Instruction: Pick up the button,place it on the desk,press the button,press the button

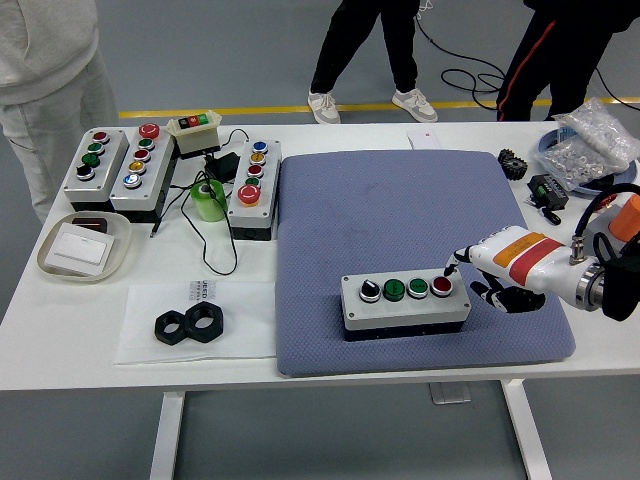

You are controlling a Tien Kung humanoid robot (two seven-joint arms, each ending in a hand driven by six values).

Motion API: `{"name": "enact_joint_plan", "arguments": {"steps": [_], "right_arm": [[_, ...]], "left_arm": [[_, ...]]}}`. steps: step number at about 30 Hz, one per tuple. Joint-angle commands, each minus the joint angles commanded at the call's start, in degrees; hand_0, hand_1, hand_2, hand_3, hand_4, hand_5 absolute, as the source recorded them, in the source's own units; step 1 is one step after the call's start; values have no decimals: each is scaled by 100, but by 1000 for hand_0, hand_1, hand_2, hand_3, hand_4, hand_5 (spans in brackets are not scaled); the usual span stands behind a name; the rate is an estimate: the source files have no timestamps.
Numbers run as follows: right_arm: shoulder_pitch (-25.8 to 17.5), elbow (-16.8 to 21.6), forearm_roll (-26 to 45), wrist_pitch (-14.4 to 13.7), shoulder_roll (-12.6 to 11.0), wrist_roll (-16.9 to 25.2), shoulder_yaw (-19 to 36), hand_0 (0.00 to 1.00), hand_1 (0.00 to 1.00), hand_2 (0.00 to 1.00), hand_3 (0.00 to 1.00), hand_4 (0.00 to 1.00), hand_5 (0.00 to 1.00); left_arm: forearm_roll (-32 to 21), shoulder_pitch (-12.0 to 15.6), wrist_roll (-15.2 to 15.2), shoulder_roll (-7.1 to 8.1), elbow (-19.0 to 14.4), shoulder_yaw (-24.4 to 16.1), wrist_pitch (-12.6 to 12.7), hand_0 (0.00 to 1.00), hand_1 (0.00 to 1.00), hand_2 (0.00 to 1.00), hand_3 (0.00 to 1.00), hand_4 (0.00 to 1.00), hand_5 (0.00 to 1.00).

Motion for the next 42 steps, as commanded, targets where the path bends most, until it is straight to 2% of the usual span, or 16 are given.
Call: {"name": "enact_joint_plan", "arguments": {"steps": [16, 42], "right_arm": [[-151, -23, -113, 4, 119, 19, 50, 209, 55, 111, 675, 418, 2], [-59, 108, -290, 72, 183, 57, 52, 208, 55, 111, 664, 416, 2]], "left_arm": [[-55, -35, -8, -20, 0, 47, -7, 747, 912, 959, 837, 561, 998], [-82, -54, -18, -6, 0, 61, 8, 747, 910, 959, 834, 562, 998]]}}
